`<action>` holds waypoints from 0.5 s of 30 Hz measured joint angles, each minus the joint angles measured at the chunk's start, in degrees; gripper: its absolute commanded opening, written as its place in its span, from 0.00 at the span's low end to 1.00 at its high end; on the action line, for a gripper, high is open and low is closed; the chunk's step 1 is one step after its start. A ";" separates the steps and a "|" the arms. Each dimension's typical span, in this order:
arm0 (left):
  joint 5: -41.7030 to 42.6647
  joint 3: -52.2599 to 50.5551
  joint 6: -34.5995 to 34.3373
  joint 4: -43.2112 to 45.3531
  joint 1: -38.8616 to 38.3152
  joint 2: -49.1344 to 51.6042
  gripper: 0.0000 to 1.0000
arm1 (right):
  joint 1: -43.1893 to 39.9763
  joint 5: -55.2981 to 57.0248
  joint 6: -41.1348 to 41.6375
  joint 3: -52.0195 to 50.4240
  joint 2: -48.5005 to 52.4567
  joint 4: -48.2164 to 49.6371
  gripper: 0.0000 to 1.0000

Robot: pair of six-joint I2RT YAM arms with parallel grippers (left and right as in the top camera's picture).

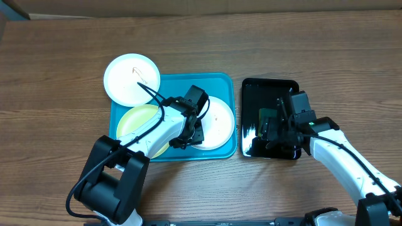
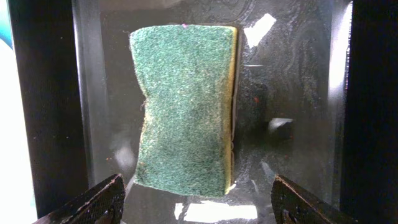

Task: Clean dirty plates on tray and stack at the side
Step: 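Grip the rim of the right white plate with the left gripper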

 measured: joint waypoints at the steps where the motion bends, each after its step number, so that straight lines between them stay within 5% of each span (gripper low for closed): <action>1: 0.44 0.00 -0.02 0.39 -0.07 0.00 0.41 | -0.11 -0.02 -0.02 0.00 0.00 0.02 0.77; 6: 1.07 0.00 0.07 1.03 -1.14 0.00 0.55 | -0.28 -0.24 -0.26 0.00 0.00 0.20 0.77; 15: 0.15 2.05 2.34 -1.27 0.55 0.02 0.54 | -0.33 -0.24 -0.42 0.00 0.00 2.21 0.77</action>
